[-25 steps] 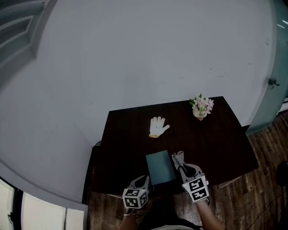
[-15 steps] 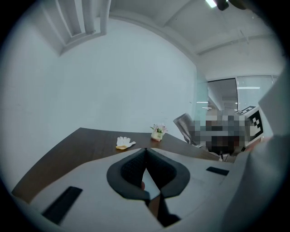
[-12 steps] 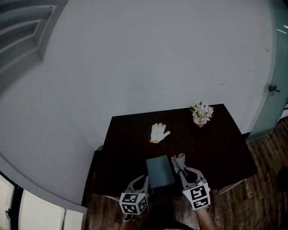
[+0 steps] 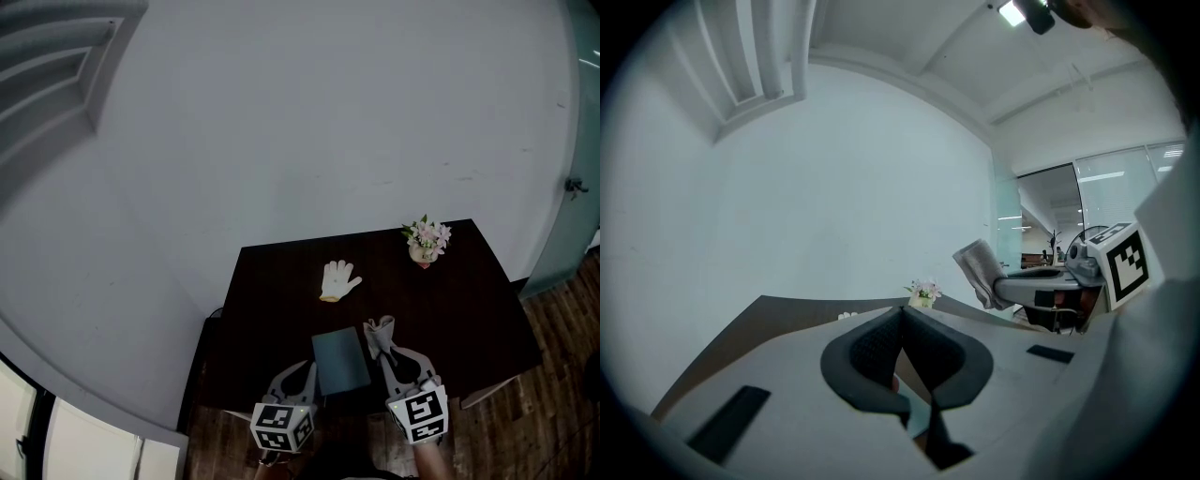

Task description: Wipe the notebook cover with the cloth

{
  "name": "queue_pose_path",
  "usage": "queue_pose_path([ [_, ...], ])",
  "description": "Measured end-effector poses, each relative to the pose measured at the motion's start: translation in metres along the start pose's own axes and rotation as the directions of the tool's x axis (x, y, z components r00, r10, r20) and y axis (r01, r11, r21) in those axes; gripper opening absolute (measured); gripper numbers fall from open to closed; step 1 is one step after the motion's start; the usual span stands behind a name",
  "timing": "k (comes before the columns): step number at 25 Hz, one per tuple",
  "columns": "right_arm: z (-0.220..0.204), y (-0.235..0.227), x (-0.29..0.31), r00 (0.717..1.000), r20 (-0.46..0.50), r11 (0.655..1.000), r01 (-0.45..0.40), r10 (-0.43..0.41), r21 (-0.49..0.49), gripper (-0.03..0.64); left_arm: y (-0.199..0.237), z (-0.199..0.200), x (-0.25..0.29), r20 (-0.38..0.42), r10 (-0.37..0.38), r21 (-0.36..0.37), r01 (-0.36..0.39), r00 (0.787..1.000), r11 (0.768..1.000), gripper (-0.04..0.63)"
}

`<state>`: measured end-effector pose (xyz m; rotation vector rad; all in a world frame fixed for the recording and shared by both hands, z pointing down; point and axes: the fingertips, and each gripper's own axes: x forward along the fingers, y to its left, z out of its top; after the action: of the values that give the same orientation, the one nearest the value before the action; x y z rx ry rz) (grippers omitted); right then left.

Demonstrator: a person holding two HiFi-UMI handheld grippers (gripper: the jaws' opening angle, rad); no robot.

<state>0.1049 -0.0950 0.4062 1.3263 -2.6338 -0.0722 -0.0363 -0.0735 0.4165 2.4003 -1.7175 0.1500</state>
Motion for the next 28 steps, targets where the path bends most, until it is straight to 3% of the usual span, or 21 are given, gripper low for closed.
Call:
queue_pose_path([
  [12,0.033,0.011,0.019,0.998,0.030,0.998,0.057,-0.057,-0.001,0.031,0.025,0.044,0.003,0.073,-0.052,0.043,0.049,0.996,0.998,0.014],
  [28,0.052,0.024,0.029,0.997,0.023,0.997,0.077,-0.077,-0.005,0.031,0.038,0.056,0.004,0.094,-0.096,-0.007,0.097,0.991,0.995,0.014],
])
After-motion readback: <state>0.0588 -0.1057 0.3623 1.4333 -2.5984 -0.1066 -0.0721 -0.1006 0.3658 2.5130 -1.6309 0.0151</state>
